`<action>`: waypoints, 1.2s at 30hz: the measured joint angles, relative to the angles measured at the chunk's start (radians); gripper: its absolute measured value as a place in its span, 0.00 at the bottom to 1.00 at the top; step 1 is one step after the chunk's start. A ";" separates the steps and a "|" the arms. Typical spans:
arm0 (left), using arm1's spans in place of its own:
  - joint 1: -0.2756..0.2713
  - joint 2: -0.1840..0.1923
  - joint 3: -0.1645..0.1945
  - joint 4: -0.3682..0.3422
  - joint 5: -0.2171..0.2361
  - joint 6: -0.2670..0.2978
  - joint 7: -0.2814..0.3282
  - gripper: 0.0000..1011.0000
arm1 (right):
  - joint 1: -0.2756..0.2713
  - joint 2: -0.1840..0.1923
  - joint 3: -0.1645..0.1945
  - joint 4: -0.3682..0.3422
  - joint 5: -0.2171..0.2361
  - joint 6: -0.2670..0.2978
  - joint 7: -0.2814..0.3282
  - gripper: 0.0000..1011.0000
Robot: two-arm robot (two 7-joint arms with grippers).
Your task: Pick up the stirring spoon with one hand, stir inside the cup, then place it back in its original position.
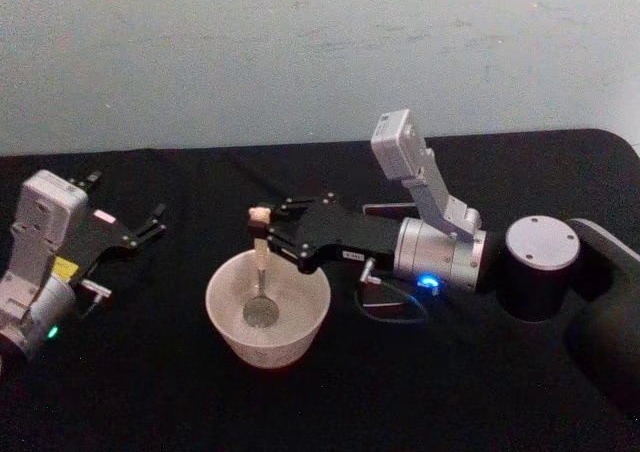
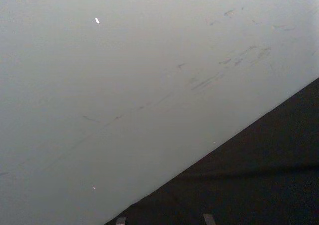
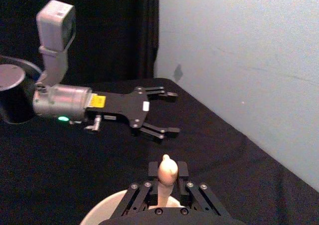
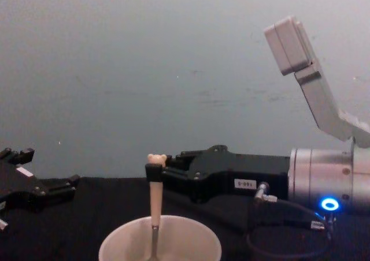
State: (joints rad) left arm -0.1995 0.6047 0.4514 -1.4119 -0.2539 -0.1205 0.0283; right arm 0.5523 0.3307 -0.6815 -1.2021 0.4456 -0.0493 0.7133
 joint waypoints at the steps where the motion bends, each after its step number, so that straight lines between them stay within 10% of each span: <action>1: 0.000 0.000 0.000 0.000 0.000 0.000 0.000 0.99 | 0.000 0.000 0.000 0.000 0.000 0.000 0.000 0.21; 24: 0.000 0.000 0.000 0.000 0.000 0.000 0.000 0.99 | -0.068 0.082 0.061 -0.117 0.024 0.019 0.012 0.21; 36: 0.000 0.000 0.000 0.000 0.000 0.000 0.000 0.99 | -0.086 0.105 0.036 -0.187 0.049 0.034 0.041 0.21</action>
State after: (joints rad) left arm -0.1995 0.6047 0.4514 -1.4120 -0.2539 -0.1205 0.0283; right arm 0.4663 0.4361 -0.6459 -1.3892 0.4943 -0.0153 0.7543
